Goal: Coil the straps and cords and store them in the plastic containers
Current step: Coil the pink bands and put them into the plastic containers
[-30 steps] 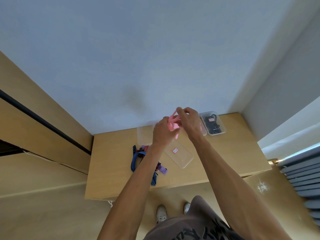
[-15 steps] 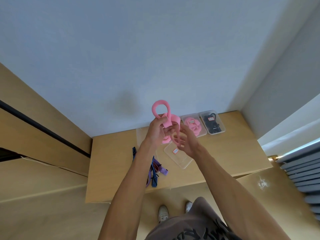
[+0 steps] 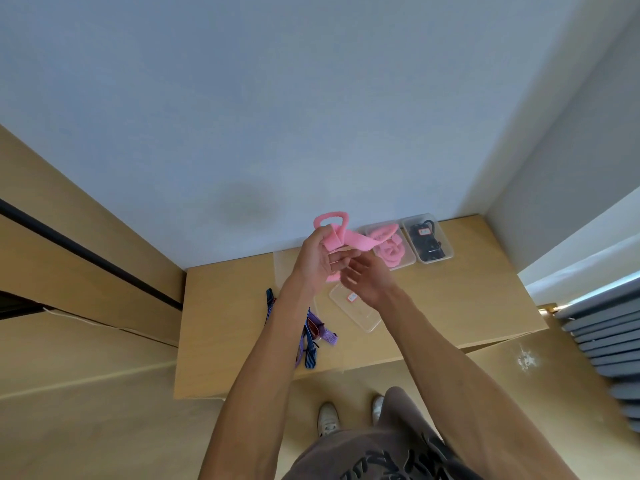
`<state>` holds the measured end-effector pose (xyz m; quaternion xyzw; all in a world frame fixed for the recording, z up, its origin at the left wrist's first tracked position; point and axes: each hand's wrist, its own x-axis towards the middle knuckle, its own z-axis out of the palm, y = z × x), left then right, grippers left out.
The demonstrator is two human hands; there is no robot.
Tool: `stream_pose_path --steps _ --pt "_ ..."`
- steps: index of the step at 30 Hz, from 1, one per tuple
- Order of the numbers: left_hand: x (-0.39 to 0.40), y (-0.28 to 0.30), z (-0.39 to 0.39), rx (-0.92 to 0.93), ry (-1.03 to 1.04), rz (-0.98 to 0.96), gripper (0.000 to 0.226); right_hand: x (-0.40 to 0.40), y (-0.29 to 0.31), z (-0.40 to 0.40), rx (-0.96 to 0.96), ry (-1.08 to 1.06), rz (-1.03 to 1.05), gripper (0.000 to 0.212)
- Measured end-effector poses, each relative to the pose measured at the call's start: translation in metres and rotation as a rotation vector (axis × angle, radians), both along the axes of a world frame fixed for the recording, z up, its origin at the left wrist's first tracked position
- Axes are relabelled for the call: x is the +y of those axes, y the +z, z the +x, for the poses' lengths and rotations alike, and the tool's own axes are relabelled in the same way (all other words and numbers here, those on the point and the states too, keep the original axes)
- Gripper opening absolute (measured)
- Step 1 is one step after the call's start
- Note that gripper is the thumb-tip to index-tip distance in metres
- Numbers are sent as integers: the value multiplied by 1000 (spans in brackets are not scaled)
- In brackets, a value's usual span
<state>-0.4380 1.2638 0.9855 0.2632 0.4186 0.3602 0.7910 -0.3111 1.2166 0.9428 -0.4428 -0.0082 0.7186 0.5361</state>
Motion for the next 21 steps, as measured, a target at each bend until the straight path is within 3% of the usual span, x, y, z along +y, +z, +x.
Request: stream_pose_path --steps 2,5,8,10,13,17,21 --pt "2 -2 1 51 12 12 22 2 1 5 20 -144 -12 15" --pt "2 -8 1 82 59 19 19 2 0 16 205 -386 -14 25" --pt "2 -12 1 101 64 80 20 3 1 23 253 -522 -47 33" --pt "2 -13 2 169 62 144 29 5 -1 24 242 -510 -79 35" --pt "2 -11 4 221 103 197 37 6 -5 21 202 -440 -132 14" --pt "3 -9 1 160 77 180 23 3 -8 19 128 -384 -159 3" --pt "2 -6 -3 41 -19 146 15 1 -4 20 194 -383 -141 15"
